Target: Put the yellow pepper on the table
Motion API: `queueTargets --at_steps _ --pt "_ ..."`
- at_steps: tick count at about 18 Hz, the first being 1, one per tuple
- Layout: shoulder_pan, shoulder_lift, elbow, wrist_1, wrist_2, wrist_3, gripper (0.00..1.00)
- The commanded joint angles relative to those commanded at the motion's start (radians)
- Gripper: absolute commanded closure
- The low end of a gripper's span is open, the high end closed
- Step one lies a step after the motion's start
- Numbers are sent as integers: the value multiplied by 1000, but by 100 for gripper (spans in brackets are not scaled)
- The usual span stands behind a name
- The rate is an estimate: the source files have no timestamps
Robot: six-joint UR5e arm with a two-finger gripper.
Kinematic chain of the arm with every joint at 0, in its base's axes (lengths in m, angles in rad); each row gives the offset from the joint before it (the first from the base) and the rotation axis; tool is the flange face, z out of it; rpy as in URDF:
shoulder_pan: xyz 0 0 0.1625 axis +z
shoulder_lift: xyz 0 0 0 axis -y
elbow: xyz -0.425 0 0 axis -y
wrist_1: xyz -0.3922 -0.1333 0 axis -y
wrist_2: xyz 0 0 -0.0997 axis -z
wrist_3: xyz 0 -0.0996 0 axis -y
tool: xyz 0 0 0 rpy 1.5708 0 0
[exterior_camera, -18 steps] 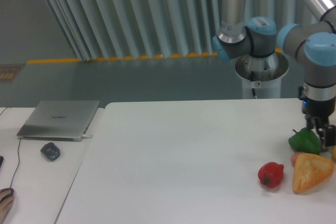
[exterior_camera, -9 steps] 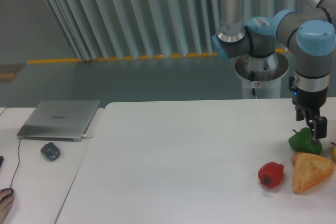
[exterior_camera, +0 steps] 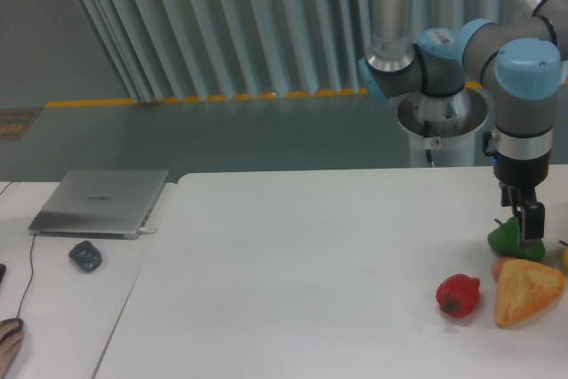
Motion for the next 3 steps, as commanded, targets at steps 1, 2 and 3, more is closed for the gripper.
queueTargets --at_steps 1,2,3 --pt "0 0 0 0 0 0 0" --pt "0 0 0 0 0 0 0" --pt "0 0 0 0 0 0 0"
